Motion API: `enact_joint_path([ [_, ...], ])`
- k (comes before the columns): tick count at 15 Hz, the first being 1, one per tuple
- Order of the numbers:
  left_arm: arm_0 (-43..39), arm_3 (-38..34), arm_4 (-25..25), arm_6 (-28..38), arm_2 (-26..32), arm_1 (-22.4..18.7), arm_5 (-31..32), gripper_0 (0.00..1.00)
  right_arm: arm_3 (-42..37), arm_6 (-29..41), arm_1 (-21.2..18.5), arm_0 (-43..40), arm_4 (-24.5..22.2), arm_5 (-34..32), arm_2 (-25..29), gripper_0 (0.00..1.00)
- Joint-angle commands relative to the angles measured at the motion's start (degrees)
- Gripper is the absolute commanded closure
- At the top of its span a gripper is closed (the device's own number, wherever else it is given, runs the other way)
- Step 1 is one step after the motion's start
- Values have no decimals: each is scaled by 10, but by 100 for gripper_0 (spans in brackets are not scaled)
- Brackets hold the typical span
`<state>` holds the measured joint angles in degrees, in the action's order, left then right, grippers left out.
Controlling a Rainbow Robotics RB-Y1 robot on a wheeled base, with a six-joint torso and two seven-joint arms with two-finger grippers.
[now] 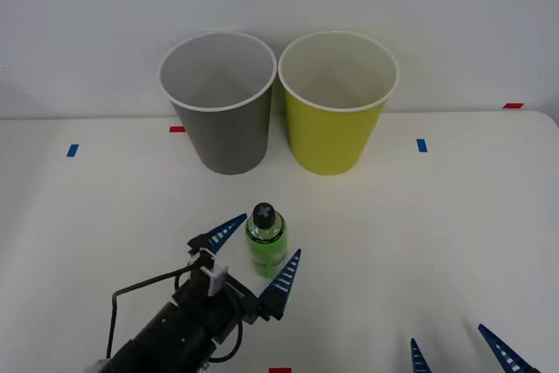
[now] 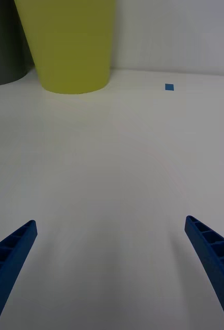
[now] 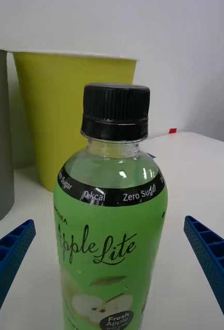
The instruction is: Put cans in the gray bin and PET bottles in the light green bin.
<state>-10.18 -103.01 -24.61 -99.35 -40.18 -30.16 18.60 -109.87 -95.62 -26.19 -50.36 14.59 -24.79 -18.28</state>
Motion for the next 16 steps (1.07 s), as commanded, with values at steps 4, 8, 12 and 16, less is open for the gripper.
enact_joint_path([
  [4, 27, 0, -4, -1, 0, 28, -31, 0, 0, 0, 0, 0, 0, 0, 0, 0],
  [8, 36, 0, -5, -1, 0, 43, -53, 0, 0, 0, 0, 0, 0, 0, 0, 0],
  [12, 36, 1, -5, -2, 0, 46, -62, 86, 0, 0, 0, 0, 0, 0, 0, 0],
  [16, 36, 0, -2, -7, 0, 42, -62, 89, 0, 0, 0, 0, 0, 0, 0, 0],
])
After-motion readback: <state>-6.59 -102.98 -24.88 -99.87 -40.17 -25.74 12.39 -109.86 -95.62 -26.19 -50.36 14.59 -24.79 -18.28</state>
